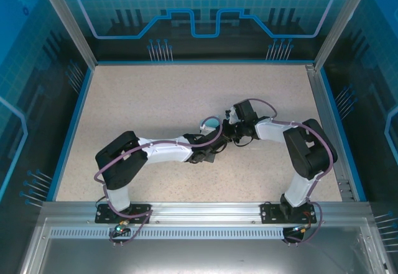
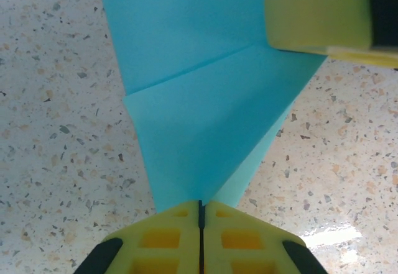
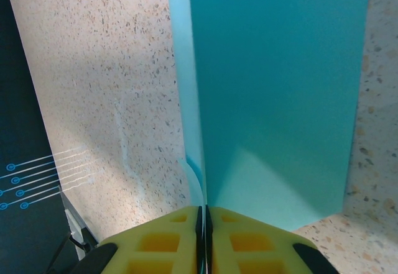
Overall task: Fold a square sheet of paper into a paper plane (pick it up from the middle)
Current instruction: Fourth fold the wing at the center of the table.
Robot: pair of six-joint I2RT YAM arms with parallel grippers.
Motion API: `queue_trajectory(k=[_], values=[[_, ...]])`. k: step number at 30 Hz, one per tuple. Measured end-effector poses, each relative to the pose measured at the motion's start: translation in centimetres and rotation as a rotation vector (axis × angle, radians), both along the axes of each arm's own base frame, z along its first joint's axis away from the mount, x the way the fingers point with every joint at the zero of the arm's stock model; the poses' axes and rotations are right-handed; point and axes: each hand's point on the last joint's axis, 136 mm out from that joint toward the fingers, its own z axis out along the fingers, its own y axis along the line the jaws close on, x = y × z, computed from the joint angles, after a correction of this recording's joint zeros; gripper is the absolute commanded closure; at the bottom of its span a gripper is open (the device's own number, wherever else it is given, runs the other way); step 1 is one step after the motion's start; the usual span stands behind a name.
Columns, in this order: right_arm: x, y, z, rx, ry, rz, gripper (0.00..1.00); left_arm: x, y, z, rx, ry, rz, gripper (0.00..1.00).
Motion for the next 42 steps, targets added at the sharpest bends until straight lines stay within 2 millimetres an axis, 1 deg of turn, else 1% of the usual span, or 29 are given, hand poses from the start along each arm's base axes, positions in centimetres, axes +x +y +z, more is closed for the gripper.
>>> queue_trajectory(k=[5, 10, 14, 17, 21, 25, 28, 31, 36, 39, 42], values=[[-0.2, -0.1, 0.8, 0.0, -0.018, 0.011, 0.83, -0.3, 0.5, 0.2, -0.005, -0.007, 0.006, 0.96], [-0.4, -0.4, 2.4, -0.003, -0.057, 0.022, 0.8, -0.7, 1.6, 0.3, -0.048, -0.008, 0.019, 0.98], [-0.4, -1.6, 4.3, -0.004, -0.12, 0.005, 0.74, -0.8, 2.7, 0.4, -0.137, 0.004, 0.037, 0.98], [-0.7, -2.3, 5.1, -0.004, -0.154, -0.006, 0.71, -0.6, 3.3, 0.3, -0.232, 0.028, 0.05, 0.98], [-1.0, -2.4, 5.2, -0.003, -0.162, 0.004, 0.71, -0.2, 4.0, -0.1, -0.354, 0.075, 0.068, 0.98], [-1.2, -2.2, 5.1, -0.001, -0.168, 0.024, 0.72, -0.1, 3.6, 0.0, -0.434, 0.113, 0.056, 0.97], [-1.6, -1.5, 4.3, -0.005, -0.154, 0.054, 0.75, 0.0, 3.1, 0.4, -0.482, 0.124, 0.041, 0.98], [-2.1, -0.1, 3.5, -0.006, -0.131, 0.1, 0.79, 0.1, 3.0, 0.4, -0.517, 0.135, 0.045, 0.98], [-1.9, 2.7, 3.0, 0.01, -0.126, 0.165, 0.83, 0.1, 3.3, 0.1, -0.539, 0.148, 0.06, 0.98], [-1.6, 3.8, 2.6, 0.023, -0.117, 0.186, 0.85, 0.1, 3.2, 0.1, -0.544, 0.151, 0.057, 0.98], [-1.3, 4.4, 1.8, 0.023, -0.102, 0.19, 0.85, 0.0, 3.2, 0.1, -0.548, 0.155, 0.057, 0.98]])
